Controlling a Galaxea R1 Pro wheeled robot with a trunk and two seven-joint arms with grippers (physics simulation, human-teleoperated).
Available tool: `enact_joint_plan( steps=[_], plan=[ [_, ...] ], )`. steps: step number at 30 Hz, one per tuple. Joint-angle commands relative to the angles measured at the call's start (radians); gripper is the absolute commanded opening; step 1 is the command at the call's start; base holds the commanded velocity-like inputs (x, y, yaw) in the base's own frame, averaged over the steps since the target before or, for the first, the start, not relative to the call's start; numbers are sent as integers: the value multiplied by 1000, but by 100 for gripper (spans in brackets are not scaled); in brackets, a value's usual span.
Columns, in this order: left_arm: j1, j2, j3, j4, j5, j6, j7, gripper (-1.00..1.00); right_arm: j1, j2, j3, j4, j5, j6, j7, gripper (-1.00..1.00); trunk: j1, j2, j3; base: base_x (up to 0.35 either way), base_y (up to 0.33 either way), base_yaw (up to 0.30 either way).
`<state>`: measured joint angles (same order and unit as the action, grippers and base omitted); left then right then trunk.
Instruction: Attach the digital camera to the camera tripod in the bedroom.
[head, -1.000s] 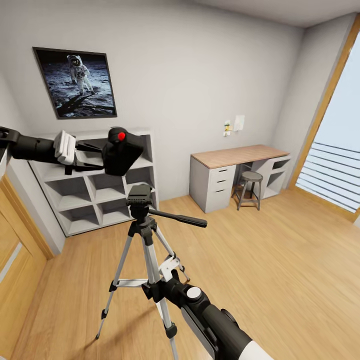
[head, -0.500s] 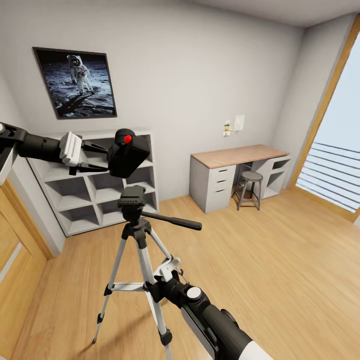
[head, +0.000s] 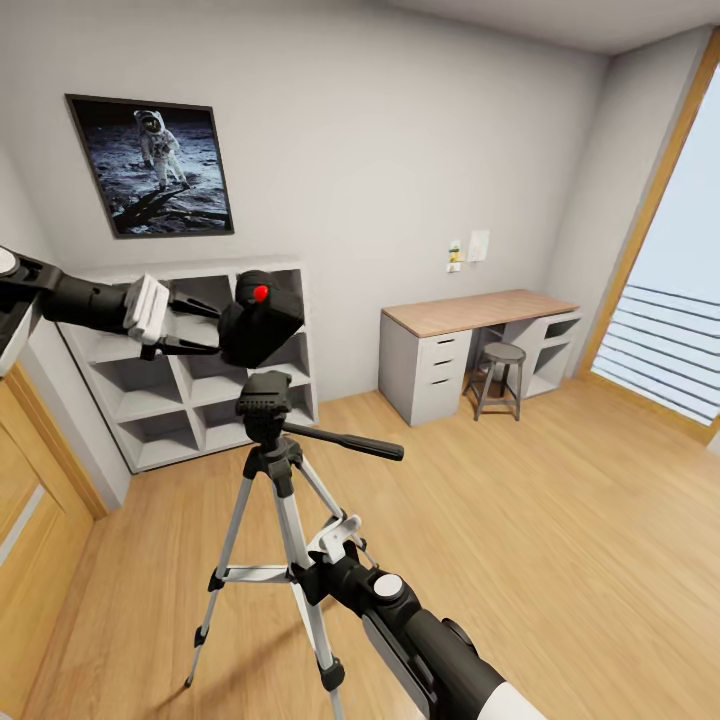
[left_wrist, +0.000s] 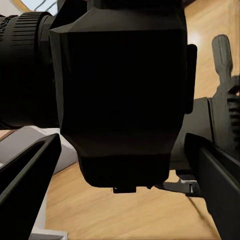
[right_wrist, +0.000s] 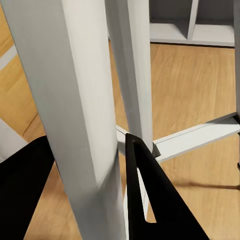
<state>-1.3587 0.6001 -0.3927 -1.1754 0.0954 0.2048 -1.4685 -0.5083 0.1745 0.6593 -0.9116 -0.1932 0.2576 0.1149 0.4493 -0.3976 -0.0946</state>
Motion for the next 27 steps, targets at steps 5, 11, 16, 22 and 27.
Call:
enact_joint_plan(
  steps=[5,11,16,22,27],
  plan=[
    [-52,140,-142,-36,148,-61,-2,-100,-1,0,0,-1,-8,5,0,-100,1,-2,-2,0,0,0],
    [-53,167,-141,-53,150,-65,0,-100,-1,0,0,-1,-8,5,0,-100,1,-2,-2,0,0,0],
    [-55,178,-138,-60,148,-64,3,-100,-1,0,0,-1,-8,5,0,-100,1,-2,-2,0,0,0],
    [-57,184,-135,-62,147,-59,5,-100,-1,0,0,-1,-8,5,0,-100,1,-2,-2,0,0,0],
    [-70,184,-137,-49,151,-57,6,-100,-1,0,0,-1,-8,5,0,-100,1,-2,-2,0,0,0]
  ],
)
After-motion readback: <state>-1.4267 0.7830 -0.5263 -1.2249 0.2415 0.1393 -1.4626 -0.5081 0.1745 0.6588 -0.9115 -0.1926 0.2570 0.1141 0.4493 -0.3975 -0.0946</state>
